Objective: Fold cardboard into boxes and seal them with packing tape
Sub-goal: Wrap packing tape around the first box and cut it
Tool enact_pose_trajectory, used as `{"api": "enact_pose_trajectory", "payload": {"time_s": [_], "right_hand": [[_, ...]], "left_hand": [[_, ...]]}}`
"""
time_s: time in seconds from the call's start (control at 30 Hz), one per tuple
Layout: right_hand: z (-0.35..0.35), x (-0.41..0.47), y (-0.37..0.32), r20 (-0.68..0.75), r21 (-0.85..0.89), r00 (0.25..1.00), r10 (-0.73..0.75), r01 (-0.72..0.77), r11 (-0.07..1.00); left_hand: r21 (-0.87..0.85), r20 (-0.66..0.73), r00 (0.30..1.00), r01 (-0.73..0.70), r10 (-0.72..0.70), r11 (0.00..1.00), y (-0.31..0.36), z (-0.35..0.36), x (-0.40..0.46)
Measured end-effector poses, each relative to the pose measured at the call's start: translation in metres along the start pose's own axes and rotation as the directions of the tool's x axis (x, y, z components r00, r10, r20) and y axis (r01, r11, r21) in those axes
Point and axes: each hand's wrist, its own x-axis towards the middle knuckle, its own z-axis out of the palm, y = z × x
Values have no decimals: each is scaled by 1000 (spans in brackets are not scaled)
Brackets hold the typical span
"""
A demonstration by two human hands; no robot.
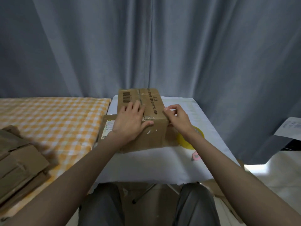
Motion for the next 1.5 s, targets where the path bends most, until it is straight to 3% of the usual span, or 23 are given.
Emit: {"api": "enact_pose_trajectory", "payload": {"time_s": [0.1,0.13,0.2,0.27,0.3,0.37,0.4,0.5,0.63,0.83,0.87,0.97,1.0,1.03,1.1,1.17,1.27,1.43,1.5], "right_hand": [[8,9,-9,95,-67,990,107,-101,993],[10,12,-13,120,-93,986,120,-109,990],[15,15,-23,155,-99,976,150,-136,986],[18,15,-31,167,-66,969,182,-173,983],[19,14,-34,172,-44,968,184,-179,983],[20,11,-37,183,-7,968,171,-173,985],[20,9,-37,178,14,969,169,-174,985],[12,3,-39,165,125,977,135,-157,980],[-6,-3,-43,154,276,987,50,-91,957],[-21,-14,-50,73,381,985,-154,115,918],[-24,-14,-50,59,390,982,-178,141,910],[-33,-11,-53,57,461,993,-105,67,885],[-34,-11,-55,83,519,995,-55,4,855],[-34,-11,-55,112,547,994,-6,-56,835],[-30,-14,-52,202,472,979,40,-133,871],[-21,-18,-44,270,369,961,59,-160,915],[-17,-15,-29,241,410,970,34,-133,902],[-23,-6,-21,229,445,972,-42,-67,893],[-24,-8,-19,209,451,977,-28,-71,890]], "left_hand": [[-77,65,997,-27,32,997,-5,-3,0],[-158,89,996,14,0,987,-9,-5,1],[-340,95,975,221,-200,914,-21,-7,4],[-512,226,873,485,-433,709,-38,-8,8],[-600,362,813,578,-456,553,-45,-9,9],[-702,578,741,665,-341,255,-52,-12,7],[-725,585,753,652,-302,221,-54,-12,6],[-777,500,808,577,-311,251,-56,-12,4],[-862,425,863,478,-274,168,-57,-28,-4],[-948,240,931,285,-275,139,-47,-58,-13],[-957,234,931,271,-282,102,-48,-63,-13],[-927,370,846,309,-384,-212,-57,-75,-7],[-914,400,830,331,-389,-233,-59,-76,-5],[-910,413,833,371,-368,-183,-60,-73,-5],[-893,446,839,437,-312,-102,-56,-62,-8],[-881,471,829,462,-302,-108,-51,-49,-13],[-886,461,817,447,-345,-126,-54,-37,-18],[-925,345,863,380,-369,24,-64,-23,-29],[-926,354,854,379,-381,-12,-64,-20,-32]]}}
